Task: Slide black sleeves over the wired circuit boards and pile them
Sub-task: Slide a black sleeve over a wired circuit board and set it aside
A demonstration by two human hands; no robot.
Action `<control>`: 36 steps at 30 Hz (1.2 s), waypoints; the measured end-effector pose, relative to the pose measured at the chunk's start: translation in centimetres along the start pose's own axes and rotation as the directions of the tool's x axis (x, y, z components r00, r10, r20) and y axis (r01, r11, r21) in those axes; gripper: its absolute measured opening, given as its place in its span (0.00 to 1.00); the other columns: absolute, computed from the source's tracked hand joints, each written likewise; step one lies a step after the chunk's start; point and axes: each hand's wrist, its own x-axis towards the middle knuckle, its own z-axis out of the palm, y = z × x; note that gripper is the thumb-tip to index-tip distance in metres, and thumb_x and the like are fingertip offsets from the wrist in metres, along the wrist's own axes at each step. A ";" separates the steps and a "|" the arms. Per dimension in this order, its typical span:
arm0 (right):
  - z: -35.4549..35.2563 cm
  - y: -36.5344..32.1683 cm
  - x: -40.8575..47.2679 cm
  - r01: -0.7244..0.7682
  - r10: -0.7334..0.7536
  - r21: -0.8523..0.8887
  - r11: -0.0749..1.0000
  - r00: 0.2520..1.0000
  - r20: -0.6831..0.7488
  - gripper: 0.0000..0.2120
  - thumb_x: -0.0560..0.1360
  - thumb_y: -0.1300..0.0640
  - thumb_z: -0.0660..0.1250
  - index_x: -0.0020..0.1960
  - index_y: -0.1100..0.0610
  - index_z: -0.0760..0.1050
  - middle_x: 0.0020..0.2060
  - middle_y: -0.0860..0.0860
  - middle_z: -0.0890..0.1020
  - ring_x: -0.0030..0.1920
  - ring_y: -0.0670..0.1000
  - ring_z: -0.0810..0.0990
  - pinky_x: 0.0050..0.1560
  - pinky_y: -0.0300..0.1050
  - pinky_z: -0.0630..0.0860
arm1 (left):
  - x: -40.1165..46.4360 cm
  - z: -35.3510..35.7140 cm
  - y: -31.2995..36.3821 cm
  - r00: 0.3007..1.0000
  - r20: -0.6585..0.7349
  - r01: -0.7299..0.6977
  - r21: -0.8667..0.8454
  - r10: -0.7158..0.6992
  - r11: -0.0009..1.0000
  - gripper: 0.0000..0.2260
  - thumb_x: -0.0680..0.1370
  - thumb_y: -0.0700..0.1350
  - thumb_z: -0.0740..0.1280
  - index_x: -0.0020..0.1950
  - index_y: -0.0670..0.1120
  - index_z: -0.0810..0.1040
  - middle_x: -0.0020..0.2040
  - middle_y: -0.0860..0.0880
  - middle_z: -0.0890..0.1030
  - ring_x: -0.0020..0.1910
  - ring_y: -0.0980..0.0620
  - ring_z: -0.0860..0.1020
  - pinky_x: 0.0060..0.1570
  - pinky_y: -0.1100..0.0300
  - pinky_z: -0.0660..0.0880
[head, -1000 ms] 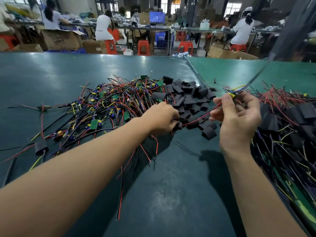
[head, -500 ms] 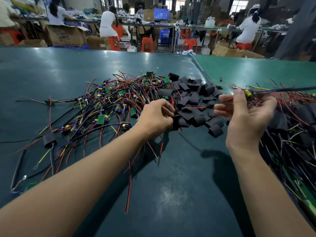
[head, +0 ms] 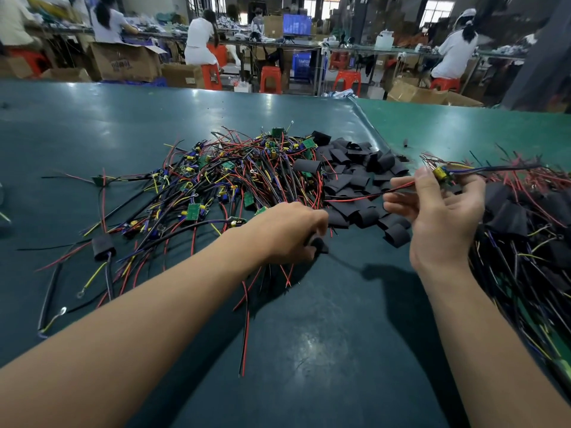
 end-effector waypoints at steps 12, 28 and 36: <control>1.1 0.6 -0.6 -0.245 0.233 0.163 0.956 0.968 0.091 0.08 0.77 0.68 0.67 0.51 0.57 0.71 0.35 0.53 0.84 0.39 0.53 0.85 0.38 0.44 0.81 | -7.4 3.4 -1.9 0.730 -0.578 -0.062 -0.588 -0.365 0.807 0.17 0.69 0.34 0.75 0.54 0.47 0.79 0.46 0.57 0.82 0.46 0.60 0.80 0.51 0.66 0.76; 1.2 1.1 -1.3 -0.309 0.296 0.066 0.949 0.941 0.163 0.08 0.77 0.68 0.66 0.51 0.58 0.71 0.34 0.55 0.85 0.33 0.53 0.84 0.34 0.42 0.80 | -6.4 4.2 -2.6 0.702 -0.577 -0.184 -0.713 -0.417 0.677 0.19 0.70 0.34 0.76 0.58 0.44 0.76 0.51 0.50 0.83 0.51 0.51 0.83 0.56 0.59 0.78; 1.5 1.5 -1.8 -0.257 0.261 -0.047 0.965 0.938 0.229 0.09 0.77 0.68 0.67 0.51 0.57 0.70 0.36 0.56 0.85 0.35 0.54 0.85 0.35 0.42 0.81 | -6.8 3.7 -2.1 0.715 -0.618 -0.162 -0.602 -0.327 0.782 0.19 0.69 0.33 0.76 0.57 0.43 0.78 0.51 0.51 0.82 0.51 0.55 0.81 0.56 0.60 0.77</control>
